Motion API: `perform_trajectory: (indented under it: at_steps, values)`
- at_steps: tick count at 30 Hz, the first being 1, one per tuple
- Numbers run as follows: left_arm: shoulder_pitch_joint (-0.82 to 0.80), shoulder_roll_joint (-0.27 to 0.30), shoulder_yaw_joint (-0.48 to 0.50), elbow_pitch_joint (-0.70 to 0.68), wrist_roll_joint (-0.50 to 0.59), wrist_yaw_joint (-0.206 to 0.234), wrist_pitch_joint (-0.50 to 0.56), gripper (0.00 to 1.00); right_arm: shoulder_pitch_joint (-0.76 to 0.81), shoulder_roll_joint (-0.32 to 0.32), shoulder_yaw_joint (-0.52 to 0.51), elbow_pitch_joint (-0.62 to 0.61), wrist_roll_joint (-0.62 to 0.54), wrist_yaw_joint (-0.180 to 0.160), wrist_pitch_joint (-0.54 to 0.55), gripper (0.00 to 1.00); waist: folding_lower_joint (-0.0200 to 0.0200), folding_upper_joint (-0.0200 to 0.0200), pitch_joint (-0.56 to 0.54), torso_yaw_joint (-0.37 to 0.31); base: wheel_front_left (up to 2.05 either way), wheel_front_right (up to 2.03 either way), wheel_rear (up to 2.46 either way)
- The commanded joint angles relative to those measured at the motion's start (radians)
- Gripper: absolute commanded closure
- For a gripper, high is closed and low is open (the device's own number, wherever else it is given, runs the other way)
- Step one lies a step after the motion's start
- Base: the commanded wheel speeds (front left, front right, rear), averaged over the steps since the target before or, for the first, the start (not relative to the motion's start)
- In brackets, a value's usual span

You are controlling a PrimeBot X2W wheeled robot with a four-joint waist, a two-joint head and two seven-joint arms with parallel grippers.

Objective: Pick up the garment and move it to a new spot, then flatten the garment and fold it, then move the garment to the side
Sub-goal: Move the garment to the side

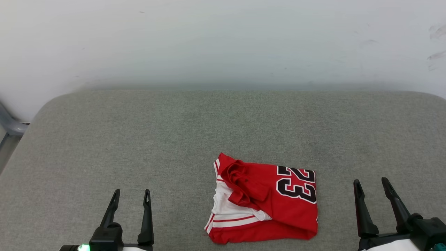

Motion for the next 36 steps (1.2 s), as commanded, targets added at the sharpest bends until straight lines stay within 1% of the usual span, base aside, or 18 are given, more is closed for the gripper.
perform_trajectory:
  at_steps: [1,9,13,16,20,23,26,30,32,36]
  values:
    - [0.009,0.000,0.001,0.002,0.007,0.000,-0.002,0.00,0.014,0.005,-0.001,-0.003,-0.008,-0.001,-0.002,0.00,0.0000,0.0000,0.000,0.000,0.00,0.00,0.00]
    - [0.004,-0.001,0.000,0.006,0.008,0.002,-0.002,0.00,0.007,0.011,-0.002,0.005,-0.029,-0.001,-0.002,0.00,0.0000,0.0000,0.004,0.002,0.00,0.00,0.00]
    - [-0.005,-0.001,0.000,0.009,0.006,0.001,-0.002,0.00,-0.038,0.004,-0.019,-0.004,-0.033,-0.001,-0.002,0.00,0.0000,0.0000,0.010,0.003,0.00,0.00,0.00]
    - [-0.015,-0.001,-0.001,0.012,0.006,-0.001,-0.002,0.00,-0.085,-0.035,-0.036,-0.013,-0.039,-0.001,-0.002,0.00,0.0000,0.0000,0.018,0.005,0.00,0.00,0.00]
    - [-0.028,-0.001,-0.006,0.016,0.008,-0.004,-0.002,0.00,-0.181,-0.104,-0.055,-0.014,-0.024,-0.001,-0.002,0.00,0.0000,0.0000,0.032,0.009,0.00,0.00,0.00]
    - [-0.039,-0.002,-0.008,0.016,0.007,-0.004,-0.002,0.00,-0.263,-0.158,-0.040,-0.004,0.008,-0.001,0.019,0.00,0.0000,0.0000,0.048,0.010,0.00,0.00,0.00]
    - [-0.047,-0.003,-0.011,0.017,0.006,-0.003,-0.002,0.00,-0.347,-0.228,0.007,0.011,0.045,-0.001,0.056,0.00,0.0000,0.0000,0.061,0.010,0.00,0.00,0.00]
    - [-0.062,-0.004,-0.014,0.018,0.004,-0.002,-0.002,0.00,-0.444,-0.310,0.096,0.033,0.121,-0.001,0.142,0.00,0.0000,0.0000,0.082,0.015,0.00,0.00,0.00]
    - [-0.071,-0.004,-0.017,0.018,0.003,-0.002,-0.002,0.00,-0.471,-0.342,0.145,0.046,0.165,-0.001,0.197,0.00,0.0000,0.0000,0.093,0.019,0.00,0.00,0.00]
    - [-0.086,-0.006,-0.023,0.020,0.000,-0.001,-0.002,0.00,-0.512,-0.398,0.246,0.073,0.268,-0.001,0.344,0.00,0.0000,0.0000,0.113,0.028,0.00,0.00,0.00]
